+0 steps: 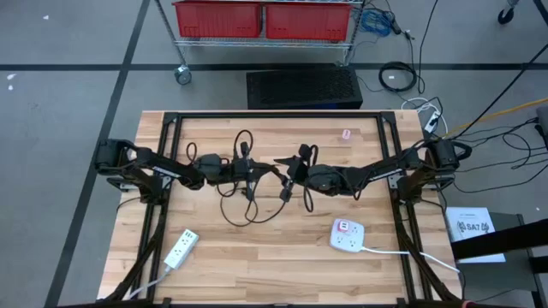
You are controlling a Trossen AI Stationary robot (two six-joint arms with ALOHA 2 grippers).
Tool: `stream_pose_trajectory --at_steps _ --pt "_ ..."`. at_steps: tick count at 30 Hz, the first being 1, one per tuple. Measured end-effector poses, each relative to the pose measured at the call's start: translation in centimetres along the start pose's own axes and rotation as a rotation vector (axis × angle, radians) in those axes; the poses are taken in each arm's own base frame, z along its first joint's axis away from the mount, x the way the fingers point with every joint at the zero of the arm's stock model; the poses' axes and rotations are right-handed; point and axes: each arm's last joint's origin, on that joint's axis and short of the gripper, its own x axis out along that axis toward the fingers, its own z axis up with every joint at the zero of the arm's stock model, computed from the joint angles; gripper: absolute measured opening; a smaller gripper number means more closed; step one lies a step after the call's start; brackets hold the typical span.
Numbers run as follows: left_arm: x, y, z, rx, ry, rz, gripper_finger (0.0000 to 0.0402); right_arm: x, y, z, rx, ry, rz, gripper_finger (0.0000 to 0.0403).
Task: Insert USB
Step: Insert the top black USB cable into the red charger adapter
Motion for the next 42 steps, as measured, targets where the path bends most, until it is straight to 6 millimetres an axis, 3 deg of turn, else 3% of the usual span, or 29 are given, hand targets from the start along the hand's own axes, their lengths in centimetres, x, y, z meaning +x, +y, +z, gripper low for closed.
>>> stream_pose_trajectory --at_steps 8,21,37,42 --pt "0.0 0.1 0.0 -0.001 -0.002 0.013 0.0001 -0.2 0.3 0.0 -0.008 0.003 -0.031 0.0015" --pt "0.0 0.0 0.0 -0.008 -0.001 0.005 0.0001 -0.6 0.5 0.3 -0.039 -0.005 -0.057 0.0003" --pt "0.0 0.0 0.0 -0.008 0.003 -0.001 0.0001 -2.2 -0.6 2.4 -0.047 -0.031 -0.076 0.0001" --pt "0.0 0.0 0.0 -0.008 0.003 -0.002 0.0002 -3.5 -1.3 3.2 -0.068 0.007 -0.066 0.0000"
